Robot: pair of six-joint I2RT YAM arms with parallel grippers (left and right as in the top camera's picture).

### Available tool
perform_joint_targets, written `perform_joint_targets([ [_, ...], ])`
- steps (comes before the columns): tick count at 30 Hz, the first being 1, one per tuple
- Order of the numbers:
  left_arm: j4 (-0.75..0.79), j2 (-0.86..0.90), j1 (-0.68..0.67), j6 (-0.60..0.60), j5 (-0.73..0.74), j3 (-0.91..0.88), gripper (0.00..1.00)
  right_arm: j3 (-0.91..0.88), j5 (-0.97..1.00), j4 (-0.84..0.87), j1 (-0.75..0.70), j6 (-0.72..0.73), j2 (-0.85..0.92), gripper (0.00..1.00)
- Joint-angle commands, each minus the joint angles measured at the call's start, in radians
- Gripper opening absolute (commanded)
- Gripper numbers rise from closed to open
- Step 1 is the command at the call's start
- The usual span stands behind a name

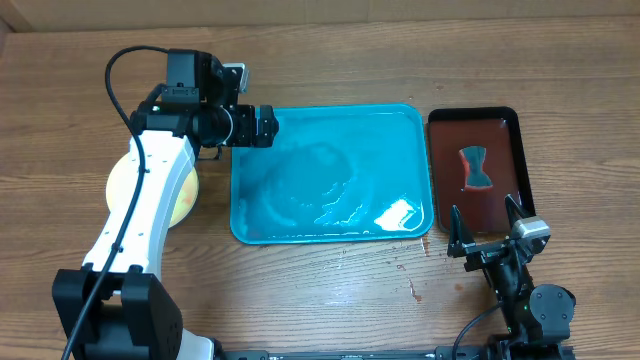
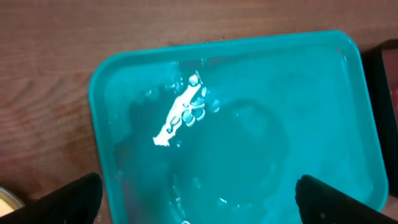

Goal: Clean dirty plates on tray and stack at the side

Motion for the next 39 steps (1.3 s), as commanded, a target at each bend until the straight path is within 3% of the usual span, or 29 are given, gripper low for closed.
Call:
perform_joint_targets([
  [1, 0.058, -0.085, 0.001, 0.027, -0.019, -0.001, 0.99, -0.010, -0.006, 0.006, 0.006, 0.004, -0.010, 1.00],
  [6, 0.280, -0.277, 0.001, 0.027, -0.018, -0.171, 0.99, -0.010, -0.006, 0.006, 0.006, 0.004, -0.010, 1.00],
  [12, 0.573, -0.605, 0.018, 0.038, -0.036, -0.543, 1.00, -0.010, -0.006, 0.006, 0.006, 0.004, -0.010, 1.00],
  [17, 0.707, -0.874, 0.075, 0.050, -0.035, -0.824, 1.00, -0.010, -0.006, 0.006, 0.006, 0.004, -0.010, 1.00],
  [27, 0.835, -1.328, 0.102, 0.146, -0.037, -1.205, 1.00, -0.010, -0.006, 0.006, 0.006, 0.004, -0.010, 1.00],
  [39, 0.837, -1.587, 0.100, 0.176, -0.125, -1.396, 1.00, -0.010, -0.006, 0.006, 0.006, 0.004, -0.010, 1.00],
])
